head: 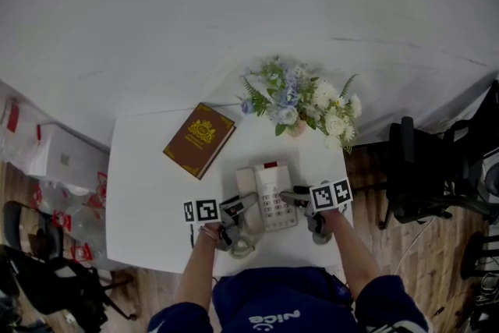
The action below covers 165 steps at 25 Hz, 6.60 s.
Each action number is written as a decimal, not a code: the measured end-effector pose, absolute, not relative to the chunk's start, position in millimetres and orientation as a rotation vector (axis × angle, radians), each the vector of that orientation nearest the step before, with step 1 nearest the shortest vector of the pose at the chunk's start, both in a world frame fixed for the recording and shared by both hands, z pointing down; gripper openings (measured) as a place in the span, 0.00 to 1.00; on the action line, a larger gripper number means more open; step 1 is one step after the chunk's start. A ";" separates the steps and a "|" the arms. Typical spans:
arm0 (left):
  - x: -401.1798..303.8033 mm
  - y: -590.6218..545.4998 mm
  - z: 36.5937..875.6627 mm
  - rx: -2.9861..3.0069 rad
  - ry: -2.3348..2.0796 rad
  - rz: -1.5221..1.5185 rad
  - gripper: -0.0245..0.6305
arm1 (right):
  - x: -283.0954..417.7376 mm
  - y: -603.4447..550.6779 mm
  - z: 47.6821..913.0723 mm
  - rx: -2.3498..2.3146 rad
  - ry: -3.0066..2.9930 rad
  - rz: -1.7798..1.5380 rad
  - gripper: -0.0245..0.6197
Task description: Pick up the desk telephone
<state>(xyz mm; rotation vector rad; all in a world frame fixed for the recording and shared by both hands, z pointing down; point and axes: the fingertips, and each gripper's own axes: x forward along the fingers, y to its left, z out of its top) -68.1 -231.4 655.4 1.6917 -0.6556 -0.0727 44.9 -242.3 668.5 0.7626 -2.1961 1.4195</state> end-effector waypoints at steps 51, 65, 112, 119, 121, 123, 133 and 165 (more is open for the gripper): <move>-73.4 -198.7 595.3 1.788 -0.730 -0.144 0.63 | 38.7 -205.3 610.1 0.766 -2.376 1.553 0.40; -80.5 -184.1 546.3 1.854 -0.755 -0.186 0.63 | 36.7 -185.7 561.1 0.854 -2.473 1.497 0.40; -85.3 -182.5 343.2 2.238 -0.856 -0.396 0.63 | 32.7 -192.9 360.5 0.849 -2.984 1.019 0.39; -89.9 -182.8 318.5 2.297 -0.864 -0.435 0.63 | 28.7 -195.9 332.3 0.852 -3.053 0.892 0.39; -92.7 -185.1 310.9 2.324 -0.874 -0.451 0.63 | 26.1 -198.1 325.9 0.856 -3.069 0.867 0.39; -94.6 -186.1 302.9 2.353 -0.879 -0.465 0.63 | 24.0 -199.6 318.2 0.852 -3.090 0.827 0.39; -94.2 -187.7 279.4 2.443 -0.880 -0.503 0.63 | 24.6 -203.6 291.3 0.861 -3.175 0.656 0.40; -95.7 -191.1 284.2 2.447 -0.899 -0.501 0.63 | 22.8 -207.2 297.7 0.893 -3.182 0.619 0.40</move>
